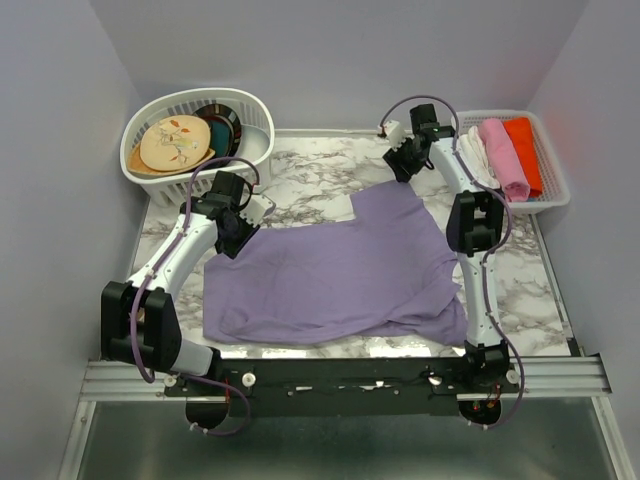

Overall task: Roll the t-shirts
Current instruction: Fold the T-shirt at the center of the board.

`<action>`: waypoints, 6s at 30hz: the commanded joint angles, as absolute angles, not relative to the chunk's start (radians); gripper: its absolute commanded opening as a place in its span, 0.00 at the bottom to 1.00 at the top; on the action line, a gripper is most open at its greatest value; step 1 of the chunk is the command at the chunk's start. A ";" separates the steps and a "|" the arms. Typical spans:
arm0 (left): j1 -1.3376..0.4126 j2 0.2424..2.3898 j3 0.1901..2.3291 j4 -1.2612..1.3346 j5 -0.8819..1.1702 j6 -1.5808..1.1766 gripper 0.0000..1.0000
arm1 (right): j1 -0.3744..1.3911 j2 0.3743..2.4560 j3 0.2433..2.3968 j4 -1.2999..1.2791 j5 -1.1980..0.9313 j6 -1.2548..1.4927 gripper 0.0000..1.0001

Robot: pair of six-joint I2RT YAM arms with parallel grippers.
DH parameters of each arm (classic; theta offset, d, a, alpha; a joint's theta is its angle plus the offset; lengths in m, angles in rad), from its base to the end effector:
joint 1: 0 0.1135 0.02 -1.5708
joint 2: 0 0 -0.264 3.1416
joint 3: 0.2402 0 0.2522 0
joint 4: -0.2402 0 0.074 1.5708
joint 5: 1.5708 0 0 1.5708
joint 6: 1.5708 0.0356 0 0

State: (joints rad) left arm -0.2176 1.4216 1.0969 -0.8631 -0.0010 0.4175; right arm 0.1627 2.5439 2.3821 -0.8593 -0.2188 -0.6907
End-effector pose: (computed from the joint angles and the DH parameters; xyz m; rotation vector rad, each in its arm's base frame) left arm 0.2666 -0.0589 0.2516 0.8616 2.6222 0.0548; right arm 0.5380 0.0961 0.1891 -1.1295 2.2932 0.0829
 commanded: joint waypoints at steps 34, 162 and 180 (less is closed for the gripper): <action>-0.025 1.557 1.106 -0.721 0.035 0.339 0.51 | 0.175 2.365 2.249 -0.673 -0.169 -0.650 0.00; -0.517 1.559 1.086 -0.845 0.213 0.390 0.52 | 0.176 2.066 1.908 -0.739 -0.169 -0.574 0.00; -0.517 1.605 1.184 -0.888 0.238 0.405 0.00 | 0.176 2.069 1.905 -0.735 -0.150 -0.577 0.00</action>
State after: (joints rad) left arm -0.5213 1.6184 1.1229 -0.8700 0.2466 0.3855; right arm 0.1814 2.0960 1.9079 -0.7490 -0.1722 -0.5694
